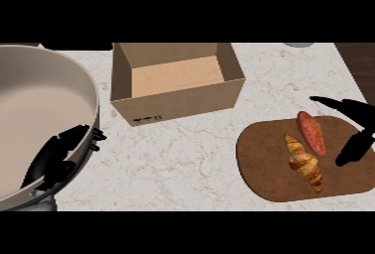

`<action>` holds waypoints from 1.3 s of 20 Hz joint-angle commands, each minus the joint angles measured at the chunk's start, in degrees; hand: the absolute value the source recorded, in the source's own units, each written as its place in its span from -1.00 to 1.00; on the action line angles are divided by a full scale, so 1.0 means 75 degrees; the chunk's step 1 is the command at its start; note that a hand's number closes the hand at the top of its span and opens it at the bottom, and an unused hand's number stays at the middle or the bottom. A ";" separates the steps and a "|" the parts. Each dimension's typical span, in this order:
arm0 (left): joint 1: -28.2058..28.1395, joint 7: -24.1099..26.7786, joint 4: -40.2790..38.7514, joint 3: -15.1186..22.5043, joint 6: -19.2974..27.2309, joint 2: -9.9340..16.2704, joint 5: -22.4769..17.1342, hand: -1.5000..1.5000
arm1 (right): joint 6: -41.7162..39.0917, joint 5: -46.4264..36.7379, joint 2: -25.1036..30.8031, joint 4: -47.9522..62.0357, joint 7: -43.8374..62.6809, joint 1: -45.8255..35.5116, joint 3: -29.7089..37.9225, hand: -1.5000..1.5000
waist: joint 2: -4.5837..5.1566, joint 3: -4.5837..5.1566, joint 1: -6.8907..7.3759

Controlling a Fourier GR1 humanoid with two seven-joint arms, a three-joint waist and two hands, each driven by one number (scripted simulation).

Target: Pick the sweet potato from the cutting board and place it in the cardboard box

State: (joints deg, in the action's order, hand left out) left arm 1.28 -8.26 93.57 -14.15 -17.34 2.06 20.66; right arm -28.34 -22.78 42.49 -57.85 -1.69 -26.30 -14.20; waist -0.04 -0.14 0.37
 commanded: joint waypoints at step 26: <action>-0.0091 0.0776 -0.0296 -0.0427 0.0840 -0.0267 0.0153 0.00 | 0.0311 -0.1504 -0.1327 0.0508 -0.0008 -0.0029 0.0256 -1.00 | 0.0004 0.0024 -0.0026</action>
State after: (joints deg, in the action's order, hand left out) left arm 1.09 -4.78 94.06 -16.01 -18.44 0.95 22.22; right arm -25.37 -32.62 34.46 -52.40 -4.31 -26.23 -11.42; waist -0.28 -0.33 0.25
